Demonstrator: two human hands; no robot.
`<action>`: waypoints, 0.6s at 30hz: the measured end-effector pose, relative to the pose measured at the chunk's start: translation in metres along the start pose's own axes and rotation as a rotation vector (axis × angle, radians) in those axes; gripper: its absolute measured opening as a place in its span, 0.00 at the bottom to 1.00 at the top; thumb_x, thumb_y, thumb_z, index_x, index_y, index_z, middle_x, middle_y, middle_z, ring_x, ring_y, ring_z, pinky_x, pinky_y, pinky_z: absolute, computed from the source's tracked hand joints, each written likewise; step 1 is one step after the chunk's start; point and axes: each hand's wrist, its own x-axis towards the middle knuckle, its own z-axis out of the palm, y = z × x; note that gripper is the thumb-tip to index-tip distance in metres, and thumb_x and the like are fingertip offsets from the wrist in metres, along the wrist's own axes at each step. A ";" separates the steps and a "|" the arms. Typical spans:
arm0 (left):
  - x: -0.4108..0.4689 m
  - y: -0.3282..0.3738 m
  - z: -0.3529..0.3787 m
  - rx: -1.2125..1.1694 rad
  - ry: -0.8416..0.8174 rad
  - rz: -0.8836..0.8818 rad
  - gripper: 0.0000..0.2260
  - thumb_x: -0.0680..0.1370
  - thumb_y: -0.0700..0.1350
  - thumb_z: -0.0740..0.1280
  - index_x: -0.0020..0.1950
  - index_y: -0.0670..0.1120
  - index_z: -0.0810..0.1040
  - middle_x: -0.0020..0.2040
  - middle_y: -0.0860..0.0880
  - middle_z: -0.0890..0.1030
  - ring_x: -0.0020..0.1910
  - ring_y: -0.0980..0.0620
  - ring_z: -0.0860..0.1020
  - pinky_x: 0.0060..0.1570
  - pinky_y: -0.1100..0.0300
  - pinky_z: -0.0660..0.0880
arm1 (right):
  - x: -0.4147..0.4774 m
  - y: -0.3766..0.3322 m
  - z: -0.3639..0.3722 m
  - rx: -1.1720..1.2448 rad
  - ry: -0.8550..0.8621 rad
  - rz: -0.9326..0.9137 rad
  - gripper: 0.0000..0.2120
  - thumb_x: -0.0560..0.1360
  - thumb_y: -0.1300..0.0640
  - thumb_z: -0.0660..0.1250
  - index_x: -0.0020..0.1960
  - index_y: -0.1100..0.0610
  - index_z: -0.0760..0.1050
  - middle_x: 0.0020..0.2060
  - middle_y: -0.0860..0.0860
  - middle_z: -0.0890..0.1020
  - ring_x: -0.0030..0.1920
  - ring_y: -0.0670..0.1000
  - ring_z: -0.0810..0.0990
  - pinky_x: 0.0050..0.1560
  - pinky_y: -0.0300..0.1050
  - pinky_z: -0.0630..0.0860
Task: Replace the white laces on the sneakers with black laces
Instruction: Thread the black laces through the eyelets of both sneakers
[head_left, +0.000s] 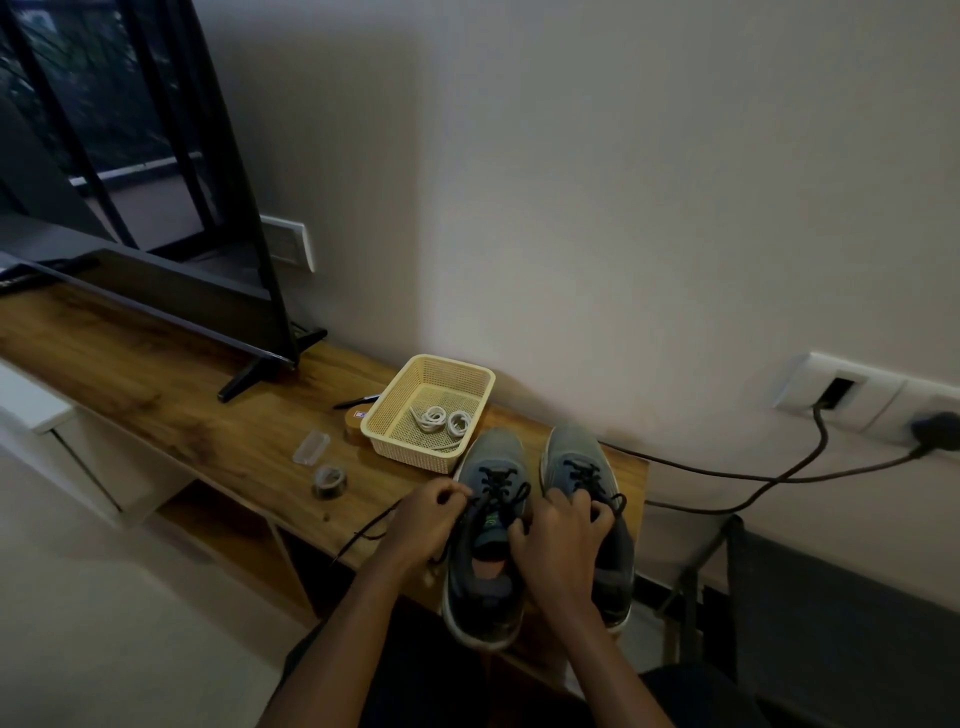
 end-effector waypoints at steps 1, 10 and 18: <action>0.001 -0.002 0.002 0.047 -0.001 0.006 0.05 0.79 0.49 0.63 0.45 0.57 0.77 0.49 0.55 0.81 0.52 0.53 0.78 0.57 0.48 0.74 | 0.000 0.000 0.000 -0.003 0.006 -0.002 0.15 0.54 0.58 0.79 0.25 0.55 0.72 0.27 0.50 0.75 0.34 0.56 0.74 0.43 0.56 0.74; 0.002 0.003 0.011 0.190 0.113 0.021 0.08 0.80 0.48 0.62 0.41 0.56 0.71 0.48 0.55 0.73 0.50 0.53 0.74 0.57 0.51 0.67 | 0.000 0.001 0.005 -0.027 0.011 -0.037 0.14 0.55 0.55 0.81 0.28 0.55 0.75 0.30 0.50 0.77 0.36 0.56 0.75 0.45 0.57 0.74; 0.003 0.013 0.005 -0.091 0.341 -0.156 0.08 0.83 0.46 0.53 0.54 0.45 0.70 0.48 0.48 0.76 0.51 0.47 0.73 0.61 0.52 0.62 | 0.000 -0.001 0.001 -0.025 -0.025 -0.030 0.14 0.54 0.56 0.81 0.27 0.55 0.75 0.29 0.50 0.76 0.36 0.57 0.75 0.46 0.58 0.74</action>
